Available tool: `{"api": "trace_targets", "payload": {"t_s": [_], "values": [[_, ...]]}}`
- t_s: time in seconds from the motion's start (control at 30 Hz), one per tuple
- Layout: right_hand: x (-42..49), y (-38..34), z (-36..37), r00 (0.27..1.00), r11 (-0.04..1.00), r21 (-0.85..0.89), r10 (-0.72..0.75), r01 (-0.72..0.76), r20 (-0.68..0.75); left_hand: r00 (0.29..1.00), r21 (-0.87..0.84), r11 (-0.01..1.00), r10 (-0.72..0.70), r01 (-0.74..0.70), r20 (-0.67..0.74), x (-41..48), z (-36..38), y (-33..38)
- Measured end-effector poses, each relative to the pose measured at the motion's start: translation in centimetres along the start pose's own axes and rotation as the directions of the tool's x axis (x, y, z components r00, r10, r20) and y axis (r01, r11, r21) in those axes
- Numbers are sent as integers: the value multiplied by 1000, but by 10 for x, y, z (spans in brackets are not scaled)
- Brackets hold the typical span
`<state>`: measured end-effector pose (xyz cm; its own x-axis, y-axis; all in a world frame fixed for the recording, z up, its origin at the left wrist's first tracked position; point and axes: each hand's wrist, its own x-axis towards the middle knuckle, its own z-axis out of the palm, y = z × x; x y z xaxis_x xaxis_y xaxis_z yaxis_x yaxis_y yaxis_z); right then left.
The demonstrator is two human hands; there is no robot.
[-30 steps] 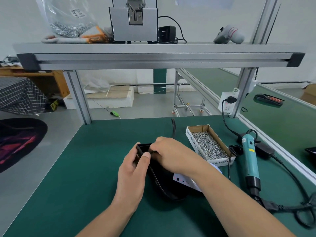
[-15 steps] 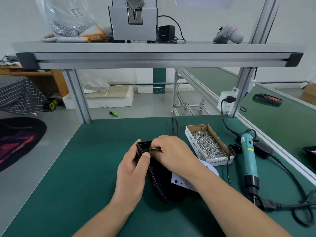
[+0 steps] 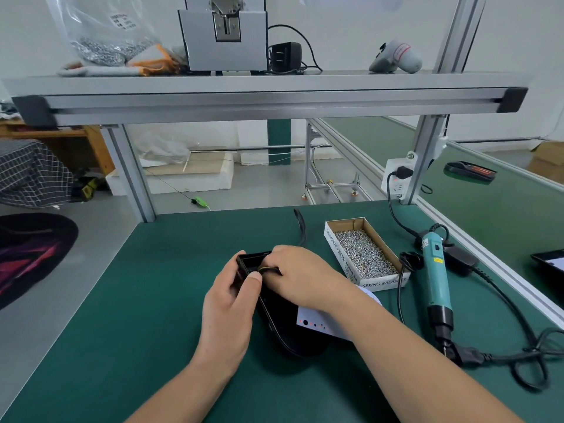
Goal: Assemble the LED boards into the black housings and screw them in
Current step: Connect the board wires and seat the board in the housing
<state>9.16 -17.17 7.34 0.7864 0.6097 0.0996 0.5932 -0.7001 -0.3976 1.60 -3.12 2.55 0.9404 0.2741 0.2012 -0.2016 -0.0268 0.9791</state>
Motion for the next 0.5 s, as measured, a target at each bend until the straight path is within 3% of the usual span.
{"api": "trace_targets", "payload": {"t_s": [0.1, 0.2, 0.3, 0.4, 0.5], "values": [[3, -1, 4, 1000, 996, -93, -3, 5, 16, 1000, 3, 1000, 0, 0, 14, 2, 1, -3], [4, 3, 3, 999, 998, -59, 10, -7, 47, 999, -6, 1000, -10, 10, 39, 6, 0, -7], [-3, 17, -5, 1000, 987, 163, 1, 2, -16, 997, -52, 998, -27, 31, 71, 10, -2, -13], [-18, 32, -23, 986, 898, 440, 88, -18, -140, 997, -103, 994, -35, 42, 68, 10, -2, -16], [-29, 47, -41, 969, 903, 407, 208, -137, -136, 997, -105, 994, -36, 43, 65, 11, -2, -16]]}}
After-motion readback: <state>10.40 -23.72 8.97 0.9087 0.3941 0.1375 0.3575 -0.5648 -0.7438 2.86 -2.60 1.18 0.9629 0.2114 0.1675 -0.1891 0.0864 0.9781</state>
